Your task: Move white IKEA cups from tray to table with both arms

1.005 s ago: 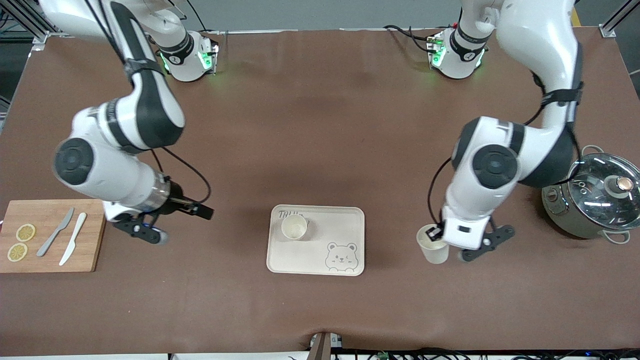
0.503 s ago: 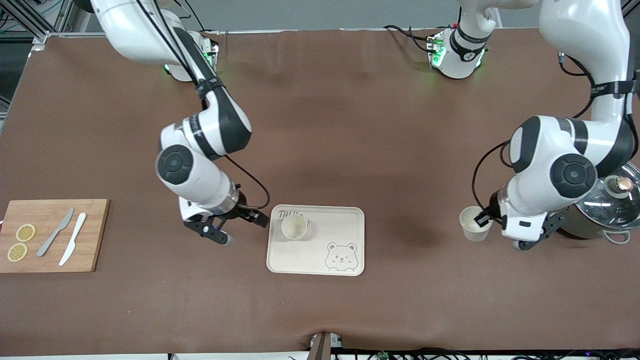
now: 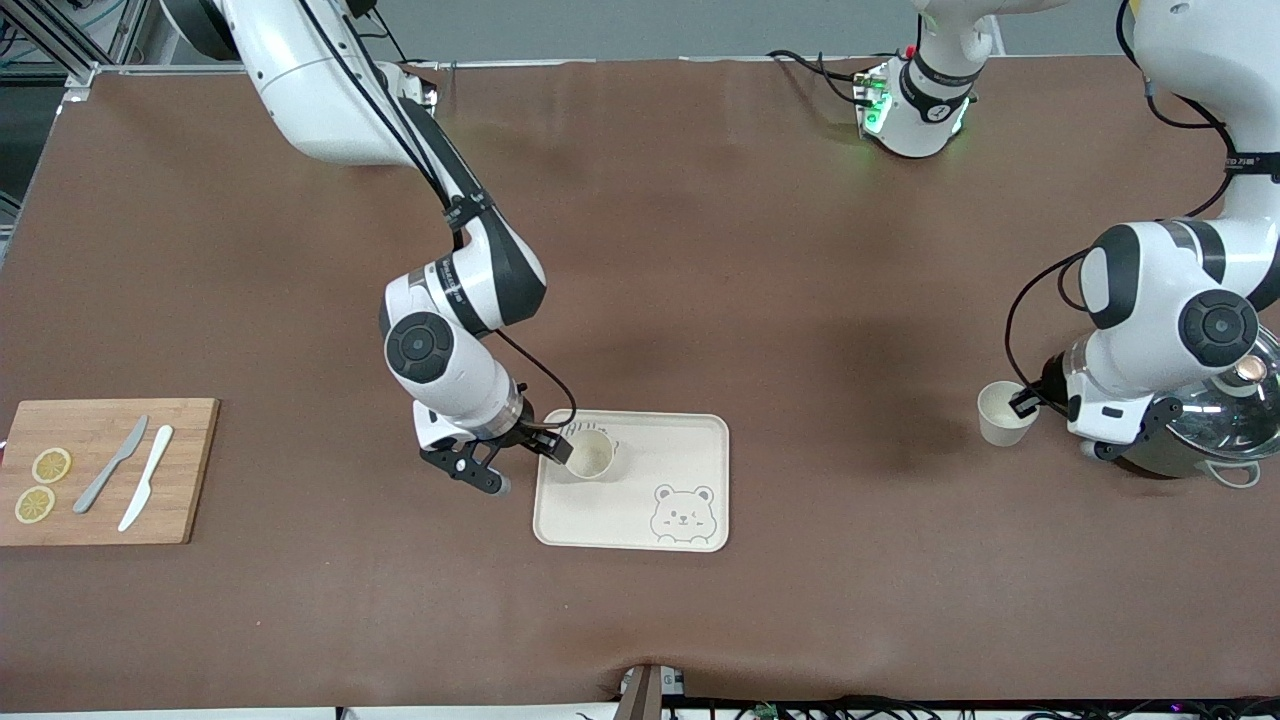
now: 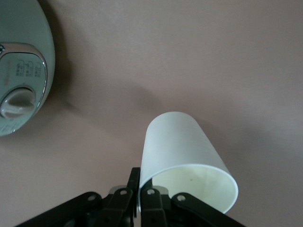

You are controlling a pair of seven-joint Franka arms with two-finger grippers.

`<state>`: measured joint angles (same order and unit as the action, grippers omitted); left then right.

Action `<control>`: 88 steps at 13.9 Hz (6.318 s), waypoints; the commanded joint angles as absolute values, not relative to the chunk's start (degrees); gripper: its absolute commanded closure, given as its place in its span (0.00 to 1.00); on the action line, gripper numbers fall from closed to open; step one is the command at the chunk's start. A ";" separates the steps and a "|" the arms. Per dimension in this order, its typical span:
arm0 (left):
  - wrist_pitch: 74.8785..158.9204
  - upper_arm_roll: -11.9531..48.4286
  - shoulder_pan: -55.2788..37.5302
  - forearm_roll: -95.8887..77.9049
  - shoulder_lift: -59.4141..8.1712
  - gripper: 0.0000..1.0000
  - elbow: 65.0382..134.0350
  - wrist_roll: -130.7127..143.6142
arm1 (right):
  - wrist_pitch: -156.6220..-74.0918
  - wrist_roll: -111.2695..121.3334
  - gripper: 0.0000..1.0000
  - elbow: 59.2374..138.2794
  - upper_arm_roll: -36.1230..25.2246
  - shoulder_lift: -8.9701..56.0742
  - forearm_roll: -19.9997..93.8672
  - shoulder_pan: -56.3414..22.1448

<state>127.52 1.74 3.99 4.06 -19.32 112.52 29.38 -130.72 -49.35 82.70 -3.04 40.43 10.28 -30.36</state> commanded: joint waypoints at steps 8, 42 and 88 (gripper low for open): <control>131.40 9.40 4.04 -6.94 -20.12 1.00 119.09 27.25 | -133.68 -57.48 0.67 78.49 -3.52 46.14 11.25 -34.27; 102.41 7.83 6.50 2.99 -5.02 0.00 88.15 20.49 | -112.58 3.16 1.00 107.56 -4.04 19.42 5.45 3.68; 90.70 -1.41 -2.11 1.93 3.69 0.00 88.86 9.84 | -86.48 -0.36 0.00 91.76 -3.16 -4.40 -2.37 -2.02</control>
